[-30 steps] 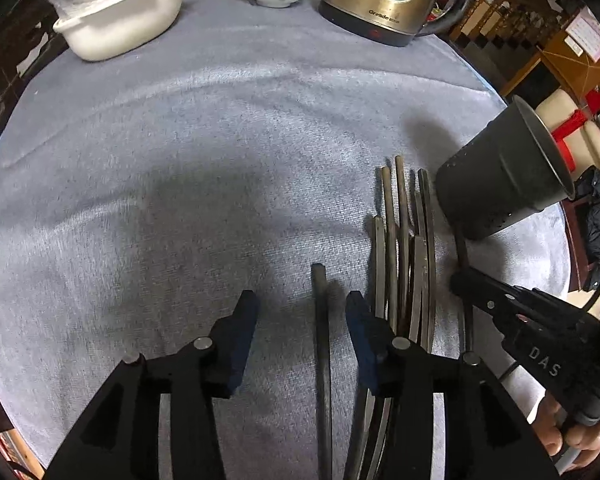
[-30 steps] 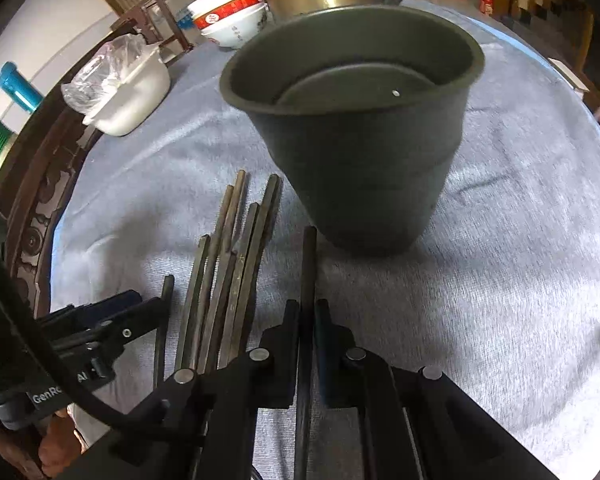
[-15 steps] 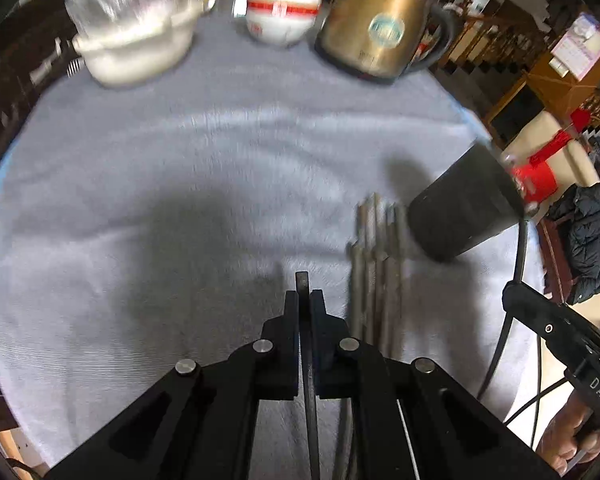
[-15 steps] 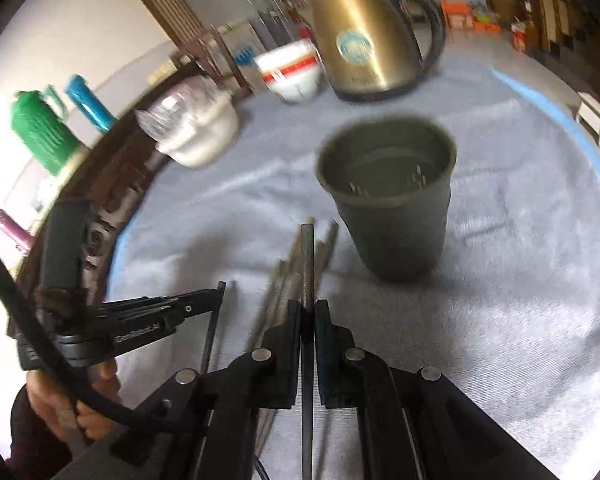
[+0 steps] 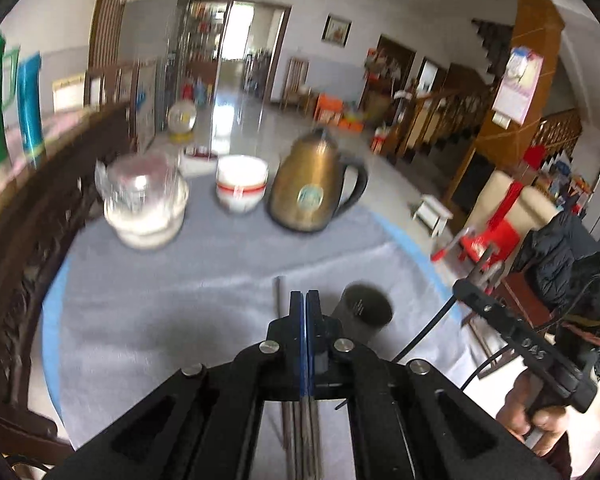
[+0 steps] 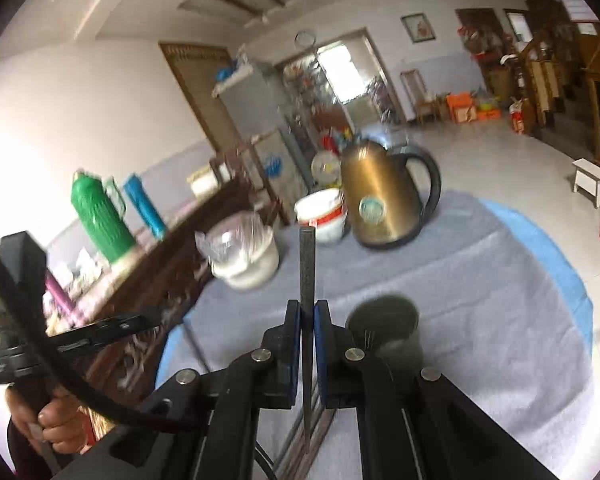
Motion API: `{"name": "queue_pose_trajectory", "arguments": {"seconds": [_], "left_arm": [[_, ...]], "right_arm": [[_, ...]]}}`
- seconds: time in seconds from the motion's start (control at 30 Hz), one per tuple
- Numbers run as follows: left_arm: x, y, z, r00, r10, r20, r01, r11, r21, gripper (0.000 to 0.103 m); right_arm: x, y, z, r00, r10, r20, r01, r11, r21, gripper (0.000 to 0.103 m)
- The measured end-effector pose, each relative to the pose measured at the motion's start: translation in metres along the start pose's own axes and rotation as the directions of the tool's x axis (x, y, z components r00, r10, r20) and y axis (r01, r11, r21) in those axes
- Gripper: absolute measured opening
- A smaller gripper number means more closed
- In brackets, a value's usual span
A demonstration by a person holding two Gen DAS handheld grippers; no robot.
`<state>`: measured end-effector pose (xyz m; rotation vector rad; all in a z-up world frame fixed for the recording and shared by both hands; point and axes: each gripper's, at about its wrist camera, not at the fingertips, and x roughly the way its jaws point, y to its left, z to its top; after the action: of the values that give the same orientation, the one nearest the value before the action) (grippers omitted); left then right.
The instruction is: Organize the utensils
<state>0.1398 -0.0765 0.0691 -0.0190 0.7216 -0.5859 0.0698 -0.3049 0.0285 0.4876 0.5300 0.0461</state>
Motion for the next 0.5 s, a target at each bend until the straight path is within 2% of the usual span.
{"name": "queue_pose_trajectory", "arguments": {"seconds": [0.2,0.33,0.4,0.5], "left_arm": [[-0.017,-0.024,0.044,0.995,-0.012,0.1,0.009,1.0,0.027,0.001],[-0.016,-0.044,0.067,0.989,-0.015,0.144,0.005,0.998,0.067,0.001],[-0.011,-0.043,0.068,0.991,-0.006,0.137,-0.003,0.998,0.065,0.001],[0.012,-0.025,0.065,0.998,0.014,0.068,-0.016,0.999,0.031,0.001]], "right_arm": [[-0.02,-0.003,0.036,0.988,-0.054,0.147,0.05,0.998,0.032,0.007],[-0.019,-0.006,0.055,0.973,-0.102,0.207,0.096,0.995,0.039,0.007],[-0.016,-0.013,0.059,0.967,-0.12,0.224,0.11,0.992,0.056,0.007],[-0.008,-0.025,0.061,0.958,-0.167,0.234,0.153,0.985,0.075,0.007]]}}
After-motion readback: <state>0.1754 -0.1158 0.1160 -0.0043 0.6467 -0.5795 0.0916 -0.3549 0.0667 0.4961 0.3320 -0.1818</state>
